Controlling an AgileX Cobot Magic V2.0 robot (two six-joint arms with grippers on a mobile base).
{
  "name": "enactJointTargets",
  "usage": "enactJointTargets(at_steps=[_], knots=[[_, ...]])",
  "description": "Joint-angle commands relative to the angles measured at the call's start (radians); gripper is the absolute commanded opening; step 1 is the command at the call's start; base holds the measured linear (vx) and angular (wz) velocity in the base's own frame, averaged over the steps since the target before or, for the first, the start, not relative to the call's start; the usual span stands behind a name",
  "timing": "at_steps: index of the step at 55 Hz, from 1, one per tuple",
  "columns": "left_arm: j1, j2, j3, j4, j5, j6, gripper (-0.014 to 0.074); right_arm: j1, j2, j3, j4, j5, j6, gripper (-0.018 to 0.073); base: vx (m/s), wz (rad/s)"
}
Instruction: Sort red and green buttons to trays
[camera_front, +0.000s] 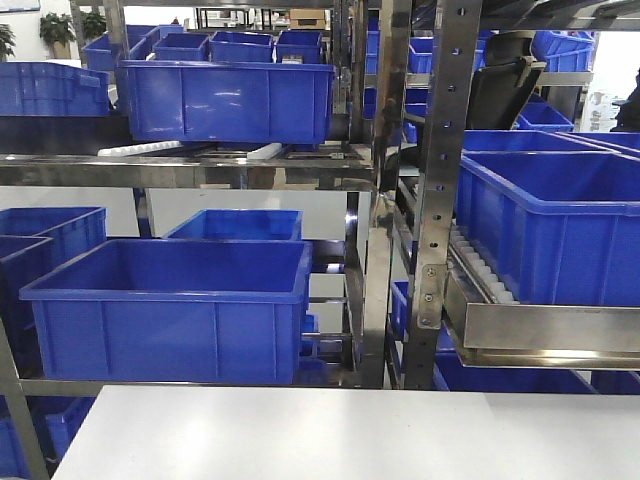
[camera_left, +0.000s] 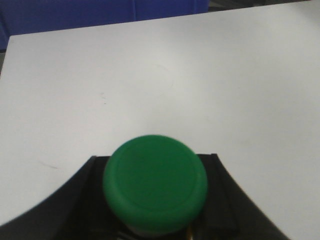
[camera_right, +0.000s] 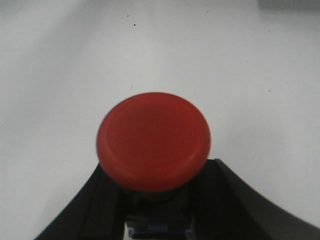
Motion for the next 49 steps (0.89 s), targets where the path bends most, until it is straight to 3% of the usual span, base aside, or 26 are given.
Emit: enactJointTargets(at_steps=[1, 5, 13, 25, 35, 41, 49], knots=[[-0.005, -0.036, -0.013, -0.004, -0.062, -0.014, 0.0129, 0.0, -0.033, -0.002, -0.001, -0.193, -0.006, -0.001, 0.0, 0.0], [-0.005, -0.037, -0.01, -0.003, -0.061, -0.034, -0.0009, 0.0, -0.033, -0.002, -0.001, -0.193, -0.006, -0.001, 0.0, 0.0], [-0.005, -0.078, -0.004, 0.013, -0.001, -0.127, -0.0007, 0.0, -0.041, -0.002, -0.012, -0.193, -0.006, -0.001, 0.0, 0.0], [-0.005, -0.26, -0.006, 0.068, 0.177, -0.159, -0.0006, 0.0, -0.174, -0.002, -0.05, -0.107, 0.002, -0.001, 0.0, 0.0], [-0.005, -0.464, -0.014, 0.097, 0.398, -0.23, -0.0002, 0.0, -0.409, -0.002, -0.066, 0.118, 0.072, -0.001, 0.0, 0.0], [-0.005, -0.593, -0.046, 0.195, 0.579, -0.249, 0.0, 0.0, -0.582, -0.005, -0.102, 0.267, 0.13, -0.001, 0.0, 0.0], [-0.007, -0.762, -0.111, 0.328, 0.828, -0.409, 0.0, 0.0, -0.82, -0.041, -0.184, 0.562, 0.213, -0.001, 0.0, 0.0]])
